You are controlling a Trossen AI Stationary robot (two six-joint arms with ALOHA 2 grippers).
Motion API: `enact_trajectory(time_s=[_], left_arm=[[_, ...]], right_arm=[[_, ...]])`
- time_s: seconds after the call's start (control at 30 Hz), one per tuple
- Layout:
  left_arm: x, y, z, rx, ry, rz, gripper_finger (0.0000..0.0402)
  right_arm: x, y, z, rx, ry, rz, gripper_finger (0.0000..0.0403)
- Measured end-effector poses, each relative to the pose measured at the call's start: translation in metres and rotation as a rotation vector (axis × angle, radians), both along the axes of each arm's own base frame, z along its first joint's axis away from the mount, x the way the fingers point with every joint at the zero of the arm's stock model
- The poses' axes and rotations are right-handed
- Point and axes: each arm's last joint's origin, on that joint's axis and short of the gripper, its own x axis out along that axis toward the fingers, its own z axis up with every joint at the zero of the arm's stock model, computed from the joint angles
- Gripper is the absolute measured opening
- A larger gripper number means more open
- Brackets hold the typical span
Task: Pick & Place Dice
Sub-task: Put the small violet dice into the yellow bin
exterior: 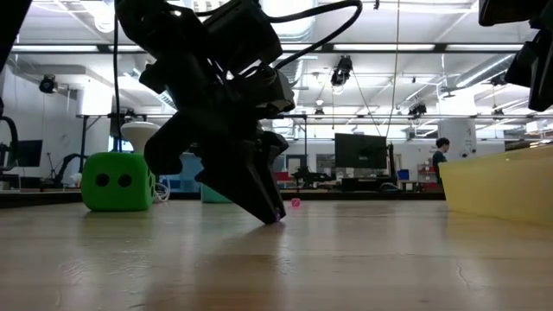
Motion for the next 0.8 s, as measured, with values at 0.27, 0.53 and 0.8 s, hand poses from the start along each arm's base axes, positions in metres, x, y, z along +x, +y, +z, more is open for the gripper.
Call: enact_trajectory(time_s=[0.27,0.53,0.8], left_arm=[[-0.0009,0.0,-0.0004,-0.001,0.011,-0.001,0.0078],[-0.0014,0.0001,-0.0007,-0.04,0.03,0.062,0.0048],[0.0009,-0.0008,0.0032,-0.11,0.045,0.135,0.0048]], right_arm=[[0.0022,0.0018,0.0014,0.015,-0.026,0.009,0.0089],[0.0037,0.003,0.0026,-0.011,-0.051,0.071,0.0088],[0.005,0.0031,0.0034,-0.048,-0.079,0.1,0.008]])
